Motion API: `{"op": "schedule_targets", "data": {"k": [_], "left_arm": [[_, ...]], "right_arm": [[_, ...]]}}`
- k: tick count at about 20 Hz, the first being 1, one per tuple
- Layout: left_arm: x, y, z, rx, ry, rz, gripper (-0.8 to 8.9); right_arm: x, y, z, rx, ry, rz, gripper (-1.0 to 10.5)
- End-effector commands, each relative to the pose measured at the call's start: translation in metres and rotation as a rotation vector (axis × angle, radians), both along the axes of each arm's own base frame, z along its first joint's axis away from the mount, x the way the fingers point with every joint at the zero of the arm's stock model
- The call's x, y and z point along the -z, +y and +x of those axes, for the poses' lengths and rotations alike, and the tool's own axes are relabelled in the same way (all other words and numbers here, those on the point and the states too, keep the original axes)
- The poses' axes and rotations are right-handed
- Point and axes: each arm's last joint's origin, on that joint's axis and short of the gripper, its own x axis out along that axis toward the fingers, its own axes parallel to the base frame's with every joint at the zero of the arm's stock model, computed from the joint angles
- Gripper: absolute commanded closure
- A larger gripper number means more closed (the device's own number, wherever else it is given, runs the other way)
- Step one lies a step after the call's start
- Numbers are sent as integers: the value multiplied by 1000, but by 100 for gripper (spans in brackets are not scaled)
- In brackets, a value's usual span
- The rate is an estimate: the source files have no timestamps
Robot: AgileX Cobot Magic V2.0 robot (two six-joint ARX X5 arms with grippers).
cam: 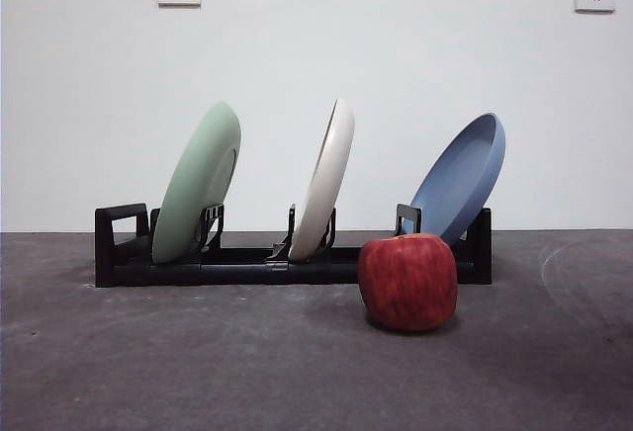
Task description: Take the green plate from the plate rack,put the plate on the table,take the apple from the table,put the apple in the plate
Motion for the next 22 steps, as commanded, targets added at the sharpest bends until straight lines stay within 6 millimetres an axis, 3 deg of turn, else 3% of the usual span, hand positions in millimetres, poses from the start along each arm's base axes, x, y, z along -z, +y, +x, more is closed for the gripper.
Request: {"op": "schedule_targets", "data": {"k": [1, 8, 17, 22], "left_arm": [[2, 0, 0, -1, -2, 11, 817], [0, 0, 1, -11, -20, -45, 817], [-4, 0, 1, -54, -34, -300, 817], [-11, -5, 0, 105, -16, -409, 818]], "right_arm": [[3, 0, 0, 2, 5, -8, 946], [2, 0, 1, -2, -9, 22, 946], [1, 2, 1, -3, -23, 454, 946], [-3, 3, 1, 10, -55, 657, 946]]}}
